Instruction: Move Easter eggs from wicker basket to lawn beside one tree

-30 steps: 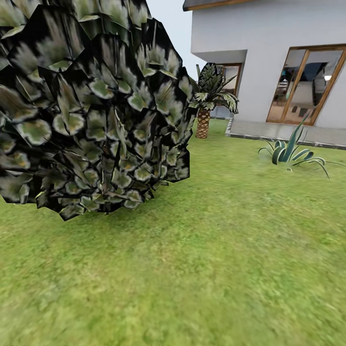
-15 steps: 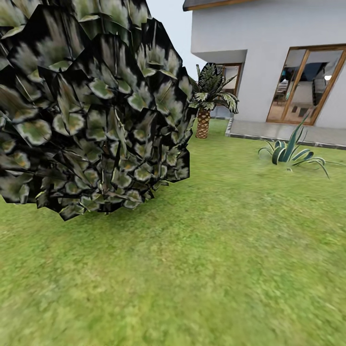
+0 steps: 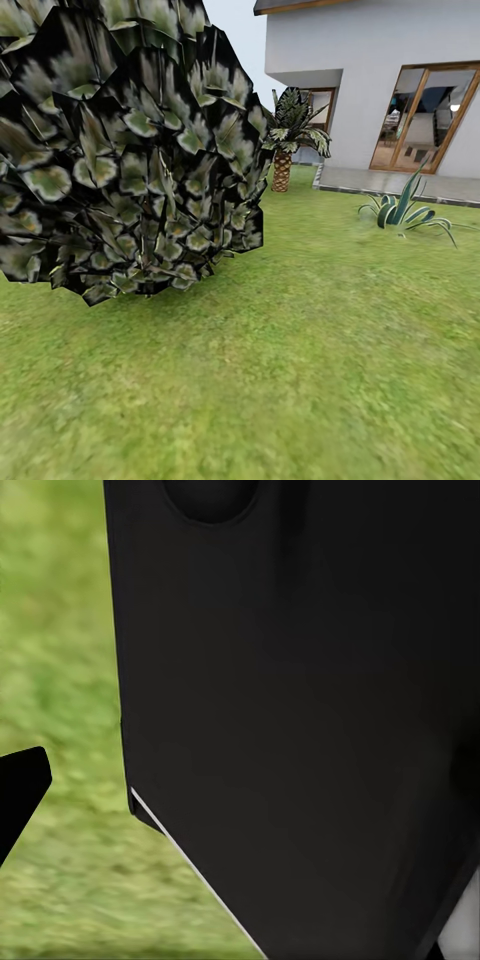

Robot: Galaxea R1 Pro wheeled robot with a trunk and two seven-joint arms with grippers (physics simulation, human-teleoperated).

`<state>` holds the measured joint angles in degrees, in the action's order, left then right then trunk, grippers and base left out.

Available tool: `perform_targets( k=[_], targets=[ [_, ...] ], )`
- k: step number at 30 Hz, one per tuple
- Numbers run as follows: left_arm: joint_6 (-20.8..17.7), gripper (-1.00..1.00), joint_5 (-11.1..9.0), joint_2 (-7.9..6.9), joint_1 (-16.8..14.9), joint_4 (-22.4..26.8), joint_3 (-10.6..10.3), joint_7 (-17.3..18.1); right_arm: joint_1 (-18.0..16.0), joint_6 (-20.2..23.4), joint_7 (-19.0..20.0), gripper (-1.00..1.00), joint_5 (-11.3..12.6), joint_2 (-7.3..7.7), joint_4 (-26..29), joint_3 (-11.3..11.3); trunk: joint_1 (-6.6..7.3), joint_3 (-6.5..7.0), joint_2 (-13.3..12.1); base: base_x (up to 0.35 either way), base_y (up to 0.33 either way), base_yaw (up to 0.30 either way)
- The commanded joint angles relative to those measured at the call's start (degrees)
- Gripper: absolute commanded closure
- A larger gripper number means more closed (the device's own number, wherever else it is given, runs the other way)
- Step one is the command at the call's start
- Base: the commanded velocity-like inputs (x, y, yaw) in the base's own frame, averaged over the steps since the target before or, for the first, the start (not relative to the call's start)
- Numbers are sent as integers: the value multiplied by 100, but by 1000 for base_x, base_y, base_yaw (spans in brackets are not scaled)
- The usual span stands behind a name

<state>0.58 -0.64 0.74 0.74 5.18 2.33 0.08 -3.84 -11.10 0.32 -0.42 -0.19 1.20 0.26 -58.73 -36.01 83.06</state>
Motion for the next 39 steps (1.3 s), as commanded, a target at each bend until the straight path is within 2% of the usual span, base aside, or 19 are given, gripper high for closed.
perform_targets(
  k=[1, 39],
  targets=[
    [8, -100, -7, 3, 4, 11, 22, 1, -3, -21, 3, -100, -3, -3, -7, 0, 0, -4, 2, 0, 0, 75],
    [12, -100, 2, 23, 5, 10, 13, 10, -3, -28, -6, -100, -10, -25, -15, 9, 0, -4, 2, 0, 0, 279]
  ],
)
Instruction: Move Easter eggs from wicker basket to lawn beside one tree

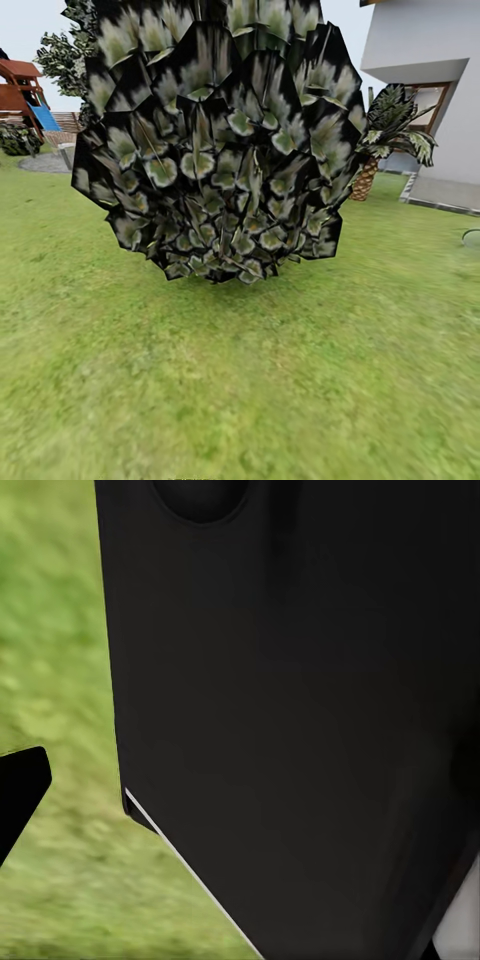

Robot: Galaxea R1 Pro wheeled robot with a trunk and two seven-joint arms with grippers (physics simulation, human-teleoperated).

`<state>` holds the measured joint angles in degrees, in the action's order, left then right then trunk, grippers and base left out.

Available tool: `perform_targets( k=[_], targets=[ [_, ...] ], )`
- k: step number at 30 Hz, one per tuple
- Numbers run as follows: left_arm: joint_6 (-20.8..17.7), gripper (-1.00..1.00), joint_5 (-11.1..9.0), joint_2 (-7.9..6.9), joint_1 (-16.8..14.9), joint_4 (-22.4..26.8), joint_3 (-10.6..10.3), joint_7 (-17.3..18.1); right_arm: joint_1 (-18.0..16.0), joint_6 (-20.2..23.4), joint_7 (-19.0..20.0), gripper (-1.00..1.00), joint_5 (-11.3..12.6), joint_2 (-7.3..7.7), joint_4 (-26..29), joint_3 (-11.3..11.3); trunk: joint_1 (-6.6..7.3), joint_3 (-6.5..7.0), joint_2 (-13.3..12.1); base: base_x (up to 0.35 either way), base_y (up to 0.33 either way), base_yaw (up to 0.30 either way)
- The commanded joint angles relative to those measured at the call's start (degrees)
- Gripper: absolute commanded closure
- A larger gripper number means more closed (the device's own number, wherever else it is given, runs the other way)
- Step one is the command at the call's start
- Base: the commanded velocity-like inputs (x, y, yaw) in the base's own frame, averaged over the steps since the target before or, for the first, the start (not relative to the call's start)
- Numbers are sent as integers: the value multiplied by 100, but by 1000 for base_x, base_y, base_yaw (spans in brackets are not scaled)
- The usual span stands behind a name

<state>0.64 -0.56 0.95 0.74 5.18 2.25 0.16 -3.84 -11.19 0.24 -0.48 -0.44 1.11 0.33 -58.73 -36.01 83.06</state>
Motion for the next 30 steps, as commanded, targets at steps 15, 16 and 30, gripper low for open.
perform_targets(
  k=[15, 16, 30],
  targets=[
    [6, -100, -6, -7, 5, 9, 22, 2, -3, -23, 2, -100, -4, -5, -6, 2, 0, -4, 2, 0, 0, 289],
    [6, -100, -6, -7, 5, 9, 22, 2, -3, -24, 2, -100, -4, -7, -6, 2, 0, -4, 2, 0, 0, 289],
    [6, -100, -14, -19, 5, 8, 26, 2, -3, -24, 2, -100, -13, -9, -6, 2, 0, 13, 2, 0, 0, 289]
  ],
)
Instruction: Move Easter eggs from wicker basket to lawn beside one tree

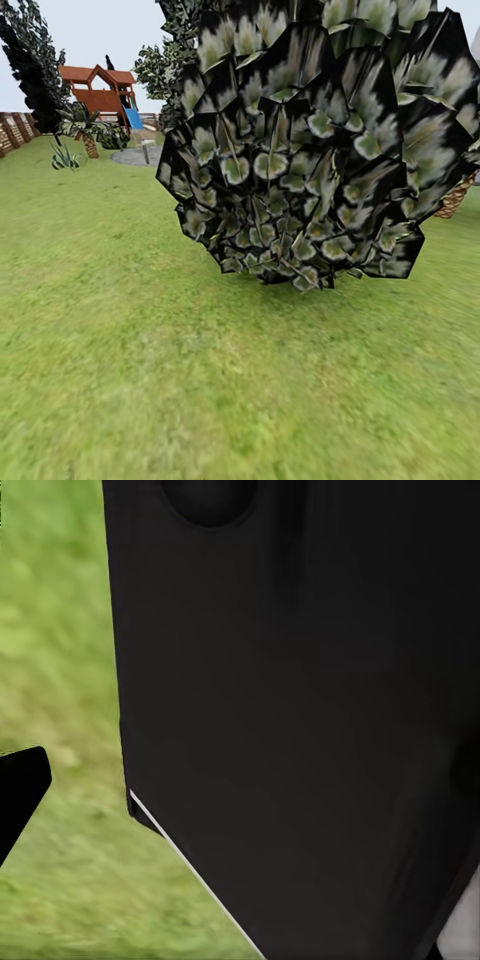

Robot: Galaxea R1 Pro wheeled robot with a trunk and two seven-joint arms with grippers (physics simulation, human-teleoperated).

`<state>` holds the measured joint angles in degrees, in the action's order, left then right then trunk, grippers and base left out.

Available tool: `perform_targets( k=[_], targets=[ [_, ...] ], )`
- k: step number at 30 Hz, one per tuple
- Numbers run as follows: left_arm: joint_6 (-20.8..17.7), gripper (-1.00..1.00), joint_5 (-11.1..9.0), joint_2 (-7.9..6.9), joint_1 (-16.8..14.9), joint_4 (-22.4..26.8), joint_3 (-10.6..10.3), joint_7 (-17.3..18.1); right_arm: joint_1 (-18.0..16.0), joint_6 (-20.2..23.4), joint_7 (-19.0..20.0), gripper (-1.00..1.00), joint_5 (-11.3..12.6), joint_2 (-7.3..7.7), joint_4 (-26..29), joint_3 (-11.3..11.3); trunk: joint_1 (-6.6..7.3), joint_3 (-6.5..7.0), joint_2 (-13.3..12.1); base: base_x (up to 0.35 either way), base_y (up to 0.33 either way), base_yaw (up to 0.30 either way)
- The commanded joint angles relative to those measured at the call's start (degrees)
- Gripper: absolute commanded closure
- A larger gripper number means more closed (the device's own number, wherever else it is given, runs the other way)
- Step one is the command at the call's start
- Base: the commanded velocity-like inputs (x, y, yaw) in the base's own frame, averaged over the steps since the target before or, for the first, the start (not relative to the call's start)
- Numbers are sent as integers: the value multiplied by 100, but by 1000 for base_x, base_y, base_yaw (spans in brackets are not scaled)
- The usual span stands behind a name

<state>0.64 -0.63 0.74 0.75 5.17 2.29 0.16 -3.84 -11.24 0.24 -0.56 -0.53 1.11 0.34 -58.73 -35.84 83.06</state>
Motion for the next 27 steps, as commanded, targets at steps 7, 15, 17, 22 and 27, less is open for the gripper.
perform_targets(
  k=[7, 15, 17, 22, 27],
  targets=[
    [6, -100, -7, -13, 4, 10, 26, 2, -3, -19, 2, -100, -5, 0, -6, 2, 0, 13, 2, 0, 0, 289],
    [6, -100, -7, -13, 4, 10, 26, 2, -3, -19, 2, -100, 0, 0, -6, 2, 0, 33, 2, 0, 0, 289],
    [6, -100, -7, -13, 4, 10, 26, 2, -3, -19, 2, -100, 2, 5, -6, 2, 0, 35, 2, 0, 0, 289],
    [6, -100, -7, -13, 4, 10, 26, 2, -3, -19, 2, -100, 3, 1, -6, 2, 0, 36, 2, 0, 0, 289],
    [6, -100, -7, -13, 4, 10, 26, 2, -3, -19, 2, -100, 3, 0, -7, 2, 0, 36, 2, 0, 0, 290]
  ],
)
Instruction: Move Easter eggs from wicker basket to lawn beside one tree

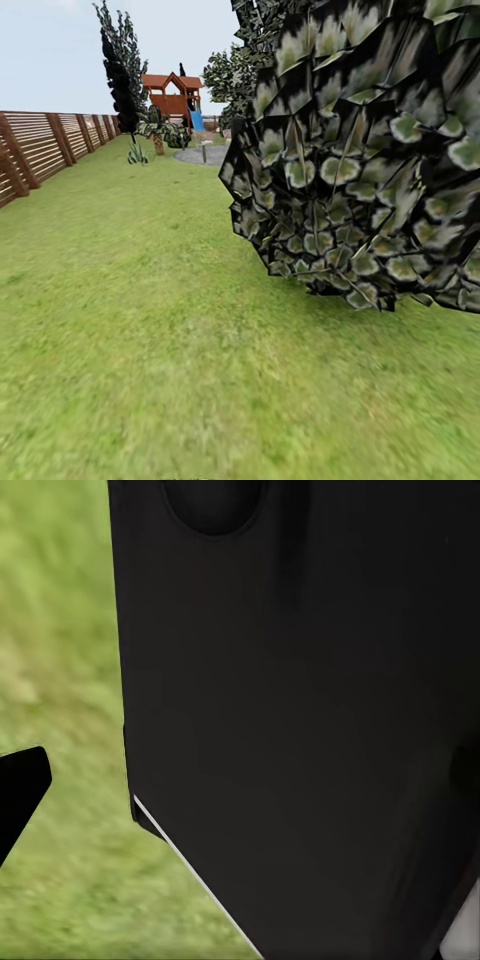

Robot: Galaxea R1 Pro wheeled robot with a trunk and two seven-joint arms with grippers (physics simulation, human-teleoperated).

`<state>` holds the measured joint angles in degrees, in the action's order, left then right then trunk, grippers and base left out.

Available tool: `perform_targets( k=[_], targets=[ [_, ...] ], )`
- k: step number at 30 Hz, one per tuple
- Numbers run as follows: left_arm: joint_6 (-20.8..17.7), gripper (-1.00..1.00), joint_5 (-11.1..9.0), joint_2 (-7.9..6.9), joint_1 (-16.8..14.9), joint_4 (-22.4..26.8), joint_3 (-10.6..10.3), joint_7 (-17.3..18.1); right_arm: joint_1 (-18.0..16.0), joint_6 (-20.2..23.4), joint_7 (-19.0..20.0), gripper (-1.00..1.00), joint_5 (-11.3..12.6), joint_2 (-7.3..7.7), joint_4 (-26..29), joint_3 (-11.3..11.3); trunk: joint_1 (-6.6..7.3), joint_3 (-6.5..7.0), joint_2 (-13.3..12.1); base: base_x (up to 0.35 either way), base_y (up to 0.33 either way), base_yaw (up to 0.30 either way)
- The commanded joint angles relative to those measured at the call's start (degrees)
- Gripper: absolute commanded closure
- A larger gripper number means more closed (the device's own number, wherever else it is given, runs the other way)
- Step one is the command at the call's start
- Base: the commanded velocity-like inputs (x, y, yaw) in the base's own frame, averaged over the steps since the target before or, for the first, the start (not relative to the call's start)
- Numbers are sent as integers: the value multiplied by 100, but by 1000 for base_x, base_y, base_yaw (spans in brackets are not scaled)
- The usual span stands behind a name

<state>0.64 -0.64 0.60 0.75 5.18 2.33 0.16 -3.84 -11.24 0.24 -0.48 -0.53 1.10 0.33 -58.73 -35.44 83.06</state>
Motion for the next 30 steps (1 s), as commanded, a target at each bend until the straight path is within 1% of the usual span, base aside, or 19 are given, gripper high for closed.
perform_targets(
  k=[1, 30],
  targets=[
    [6, -100, -7, 2, 4, 9, 22, 2, -3, -19, 2, -100, -5, 0, -5, 2, 0, -4, 2, 0, 0, 290],
    [6, -100, -7, -6, 4, 9, 22, 2, -3, -19, 2, -100, -5, 17, -4, 2, 0, -4, 2, 0, 0, 289]
  ],
)
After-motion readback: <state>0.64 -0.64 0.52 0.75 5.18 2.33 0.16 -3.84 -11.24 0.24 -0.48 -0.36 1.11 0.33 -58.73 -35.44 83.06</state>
